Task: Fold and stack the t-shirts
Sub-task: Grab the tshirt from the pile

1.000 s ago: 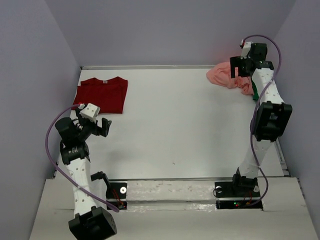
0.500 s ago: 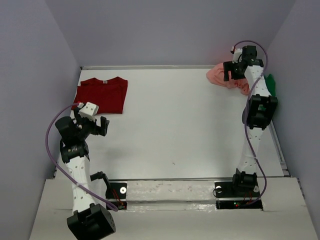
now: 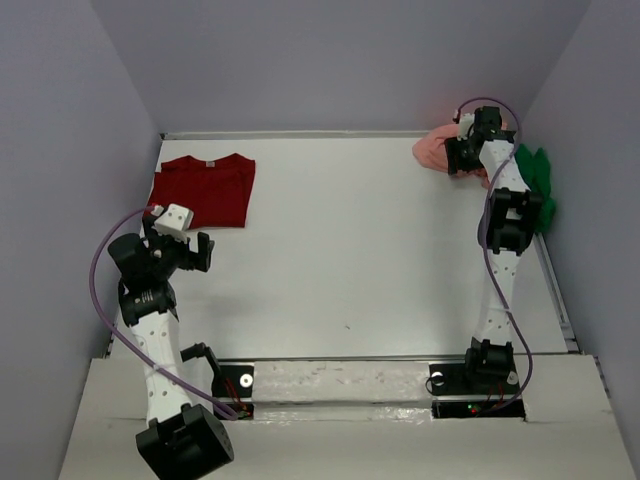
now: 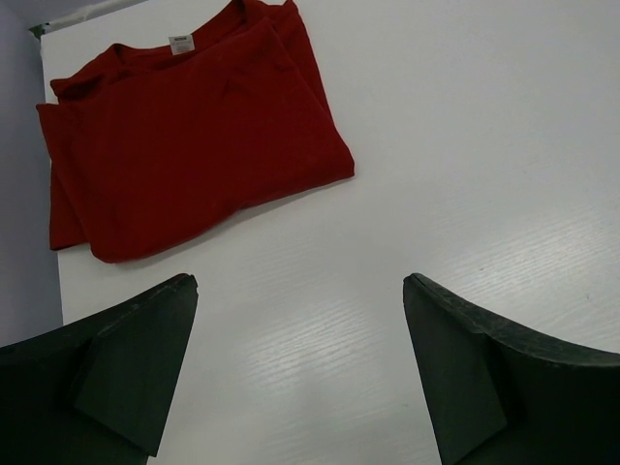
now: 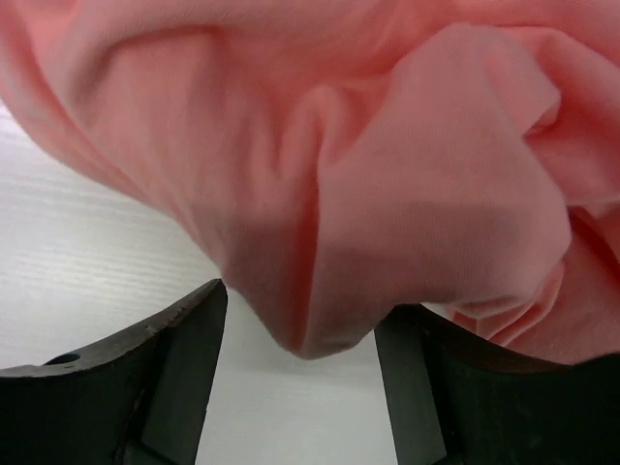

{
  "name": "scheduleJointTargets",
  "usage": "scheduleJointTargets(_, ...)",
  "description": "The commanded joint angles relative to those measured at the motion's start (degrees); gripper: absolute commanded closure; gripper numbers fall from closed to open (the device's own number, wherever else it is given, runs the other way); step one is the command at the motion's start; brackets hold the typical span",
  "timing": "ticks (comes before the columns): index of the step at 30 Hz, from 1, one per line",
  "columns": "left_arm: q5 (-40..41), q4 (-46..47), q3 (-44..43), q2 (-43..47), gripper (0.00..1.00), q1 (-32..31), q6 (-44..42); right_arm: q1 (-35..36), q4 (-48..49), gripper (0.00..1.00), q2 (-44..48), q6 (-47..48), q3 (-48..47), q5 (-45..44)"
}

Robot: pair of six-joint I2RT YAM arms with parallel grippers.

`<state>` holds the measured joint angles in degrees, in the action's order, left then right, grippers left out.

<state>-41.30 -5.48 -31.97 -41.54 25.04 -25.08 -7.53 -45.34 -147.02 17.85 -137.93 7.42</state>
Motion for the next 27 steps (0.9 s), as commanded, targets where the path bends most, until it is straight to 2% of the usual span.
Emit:
scheduleJointTargets(1,-0.6,0.9,-2.8,-0.5,0.01,0.6,-0.8,-0.3,4.8,0.41,-0.7,1.1,-3.7,-2.8)
scheduleJointTargets(2,-0.7,0.9,-2.8,-0.6,0.01,0.8,-0.8,-0.3,5.2,0.48,-0.9,1.1,-3.6,-3.2)
scheduleJointTargets(3,-0.9,0.9,-2.8,-0.6,0.01,1.0,-0.8,-0.3,5.4,0.67,-1.2,1.2,-3.6,-3.4)
scheduleJointTargets(5,-1.2,0.9,-2.8,-0.7,0.01,1.2,-0.8,-0.3,5.4,0.81,-1.3,1.1,-3.5,-3.5)
scheduleJointTargets(6,-1.2,0.9,-2.9,-0.7,0.01,1.2,-0.8,-0.3,5.4,0.94,-1.2,1.1,-3.1,-3.4)
scheduleJointTargets(7,-1.2,0.9,-2.8,-0.7,0.01,1.3,-0.8,-0.3,5.4,0.99,-0.8,1.1,-2.7,-3.1)
scheduleJointTargets(12,-1.5,0.9,-3.0,-0.4,0.01,1.5,-0.6,-0.3,3.8,1.0,3.7,1.7,1.4,-1.4)
scheduleJointTargets(15,-1.5,0.9,-3.2,0.4,0.01,1.6,-0.4,-0.3,-1.6,1.0,8.1,3.1,1.8,3.5)
scheduleJointTargets(17,-1.5,1.0,-3.3,0.9,0.01,1.7,-0.1,0.8,-8.5,1.0,11.3,4.5,2.3,8.6)
scheduleJointTargets(21,-2.6,1.6,-3.3,2.3,0.01,1.7,1.2,6.3,-17.0,1.0,28.2,9.0,12.3,16.1)
scheduleJointTargets(24,-3.0,1.7,-3.8,2.3,0.01,1.8,1.4,10.6,-19.1,1.0,40.4,9.6,17.9,19.6)
scheduleJointTargets(27,-4.1,1.4,-4.1,2.6,0.01,1.7,1.7,12.9,-23.4,1.0,46.6,9.2,17.6,22.1)
